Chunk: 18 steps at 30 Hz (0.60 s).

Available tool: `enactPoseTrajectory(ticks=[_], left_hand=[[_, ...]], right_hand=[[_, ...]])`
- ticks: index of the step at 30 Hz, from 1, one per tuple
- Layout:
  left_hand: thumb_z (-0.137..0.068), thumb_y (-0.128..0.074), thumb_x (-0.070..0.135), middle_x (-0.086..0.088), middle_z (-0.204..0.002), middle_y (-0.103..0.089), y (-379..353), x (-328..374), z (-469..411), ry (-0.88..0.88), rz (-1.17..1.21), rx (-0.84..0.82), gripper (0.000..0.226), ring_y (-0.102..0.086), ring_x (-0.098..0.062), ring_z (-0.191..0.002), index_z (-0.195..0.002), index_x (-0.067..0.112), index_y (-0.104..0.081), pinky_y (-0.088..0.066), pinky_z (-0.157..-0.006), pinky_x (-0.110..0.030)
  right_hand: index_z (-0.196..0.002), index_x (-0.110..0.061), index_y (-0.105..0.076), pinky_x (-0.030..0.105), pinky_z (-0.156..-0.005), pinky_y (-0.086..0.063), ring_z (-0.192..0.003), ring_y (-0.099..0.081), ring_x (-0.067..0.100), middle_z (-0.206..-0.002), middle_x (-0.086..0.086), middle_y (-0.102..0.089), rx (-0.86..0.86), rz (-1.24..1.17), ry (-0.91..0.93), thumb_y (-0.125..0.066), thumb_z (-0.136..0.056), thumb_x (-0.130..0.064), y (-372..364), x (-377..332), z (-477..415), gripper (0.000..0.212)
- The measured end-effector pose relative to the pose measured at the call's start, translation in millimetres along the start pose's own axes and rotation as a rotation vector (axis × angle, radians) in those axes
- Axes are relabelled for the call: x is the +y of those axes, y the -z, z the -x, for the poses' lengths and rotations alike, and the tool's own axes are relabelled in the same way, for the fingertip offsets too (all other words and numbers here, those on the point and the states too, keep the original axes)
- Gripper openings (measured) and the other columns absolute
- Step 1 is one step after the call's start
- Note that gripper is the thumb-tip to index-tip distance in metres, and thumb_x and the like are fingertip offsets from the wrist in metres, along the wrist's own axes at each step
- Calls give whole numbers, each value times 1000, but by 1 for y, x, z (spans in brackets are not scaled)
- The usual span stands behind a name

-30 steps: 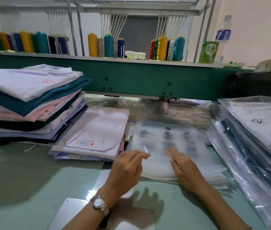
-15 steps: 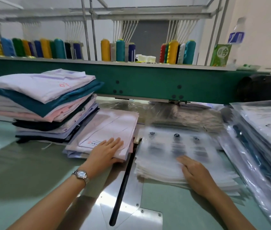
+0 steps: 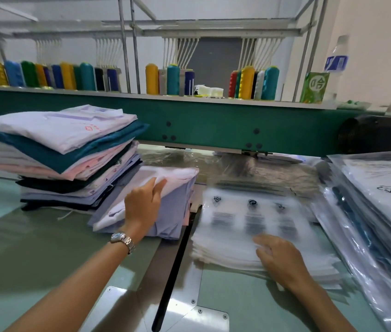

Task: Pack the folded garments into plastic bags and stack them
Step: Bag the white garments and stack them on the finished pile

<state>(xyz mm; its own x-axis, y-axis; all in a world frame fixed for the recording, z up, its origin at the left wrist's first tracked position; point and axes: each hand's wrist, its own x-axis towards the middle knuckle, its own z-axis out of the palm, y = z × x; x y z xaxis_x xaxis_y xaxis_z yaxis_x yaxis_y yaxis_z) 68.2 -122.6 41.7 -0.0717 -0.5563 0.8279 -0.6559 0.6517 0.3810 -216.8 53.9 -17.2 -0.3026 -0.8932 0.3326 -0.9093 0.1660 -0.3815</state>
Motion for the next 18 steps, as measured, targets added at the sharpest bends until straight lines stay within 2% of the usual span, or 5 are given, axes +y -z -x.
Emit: enactPoseTrajectory(ticks=[3,6,10,14,18], left_hand=[[-96,-54,30,18,-46,-25,7,22,2,-14,-17,28,32,-23,-3,-38,-76,8,-67,-12,-40,-17],[-91,-67,20,6,-45,-43,9,37,20,-48,-48,31,16,-33,-15,-36,-79,9,-69,-14,-41,-17],[-93,-63,24,-2,-49,-57,14,56,44,-93,12,4,18,-51,-24,-39,-80,12,-69,-30,-42,-23],[-97,-54,33,3,-64,-68,23,75,63,-112,129,-60,26,-61,-16,-49,-91,16,-71,-42,-47,-20],[-95,-57,41,7,-91,-76,31,75,78,-113,226,-232,30,-70,-12,-76,-118,27,-70,-55,-64,-26]], right_hand=[[-116,-17,-70,27,-93,-41,-112,-58,17,-120,-2,-67,46,-114,2,-46,-85,-34,1,-11,1,42],[-119,-15,-68,25,-97,-41,-119,-57,13,-123,-3,-66,96,-434,17,-36,-84,-39,-4,-41,-1,53],[-140,-22,-45,35,-104,-43,-116,-58,10,-124,1,-64,-133,-822,-77,-32,-95,-54,-14,-96,-24,57],[-127,-12,-54,37,-70,-59,-88,-72,25,-108,10,-71,-416,-1200,-350,-32,-99,-50,-13,-135,-59,52],[-126,-7,-49,24,-46,-48,-61,-60,21,-76,10,-59,-476,-1151,-514,-53,-92,-21,-18,-157,-74,37]])
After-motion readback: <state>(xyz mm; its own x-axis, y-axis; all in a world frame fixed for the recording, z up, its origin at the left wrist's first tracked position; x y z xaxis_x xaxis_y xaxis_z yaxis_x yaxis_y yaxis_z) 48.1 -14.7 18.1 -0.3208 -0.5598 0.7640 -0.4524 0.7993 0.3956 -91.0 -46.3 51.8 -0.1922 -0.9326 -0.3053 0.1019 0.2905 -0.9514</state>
